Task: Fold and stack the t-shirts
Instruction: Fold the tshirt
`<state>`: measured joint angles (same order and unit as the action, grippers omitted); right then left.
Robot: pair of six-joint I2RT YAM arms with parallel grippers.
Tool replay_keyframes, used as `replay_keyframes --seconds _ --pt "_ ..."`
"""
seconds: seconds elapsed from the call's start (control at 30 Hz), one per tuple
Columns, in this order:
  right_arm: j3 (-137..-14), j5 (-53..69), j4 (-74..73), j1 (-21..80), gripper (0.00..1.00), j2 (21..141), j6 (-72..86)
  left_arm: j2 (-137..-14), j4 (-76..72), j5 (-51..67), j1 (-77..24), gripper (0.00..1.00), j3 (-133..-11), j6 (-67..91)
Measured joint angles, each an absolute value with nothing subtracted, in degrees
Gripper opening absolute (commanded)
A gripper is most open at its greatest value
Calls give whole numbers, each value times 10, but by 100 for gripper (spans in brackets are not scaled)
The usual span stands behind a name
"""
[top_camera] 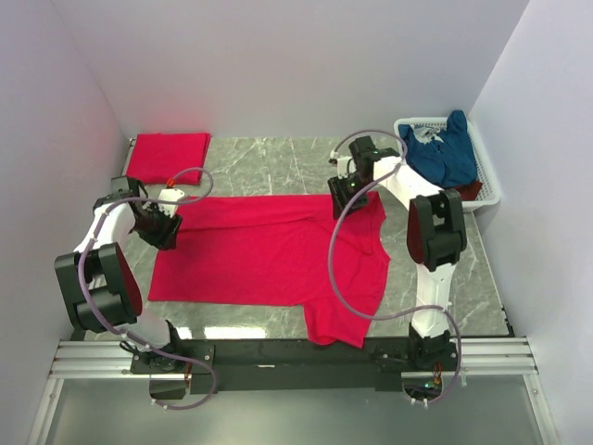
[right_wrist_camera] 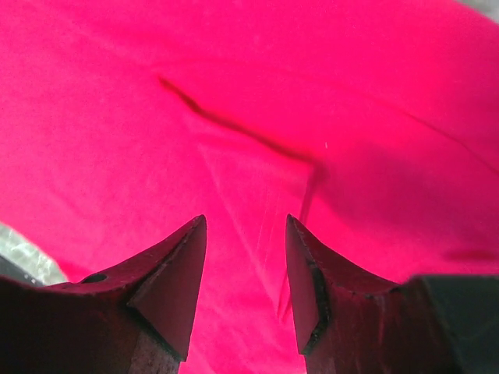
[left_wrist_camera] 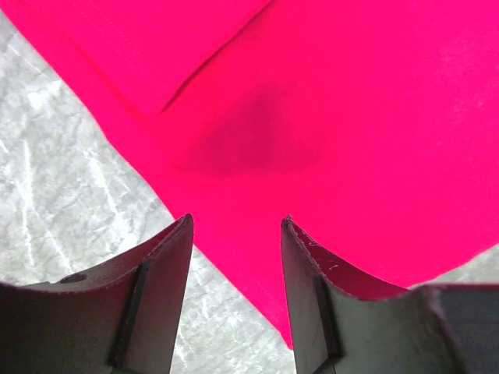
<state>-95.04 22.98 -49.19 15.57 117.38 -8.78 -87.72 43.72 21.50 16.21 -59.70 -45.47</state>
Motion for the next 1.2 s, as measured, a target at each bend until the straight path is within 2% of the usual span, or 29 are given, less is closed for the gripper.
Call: replay_keyframes --seconds 0.5,0.83,0.97,1.0,1.07,1.2 --pt "-952 186 -454 168 60 1226 -69 -868 453 242 162 57 -597 -451" --pt "-970 191 -454 171 54 1242 -64 -868 454 244 162 57 -597 -451" --pt "-970 196 -454 180 34 1242 -63 -868 455 244 162 57 -597 -451" --pt "-969 197 -455 183 21 1242 -63 -868 455 244 162 57 -597 -451" --pt "-969 201 -455 189 1 1242 -65 -868 455 246 162 57 -597 -451" --pt "-966 211 -459 200 0 1237 -58 -868 458 248 162 57 -597 -451"
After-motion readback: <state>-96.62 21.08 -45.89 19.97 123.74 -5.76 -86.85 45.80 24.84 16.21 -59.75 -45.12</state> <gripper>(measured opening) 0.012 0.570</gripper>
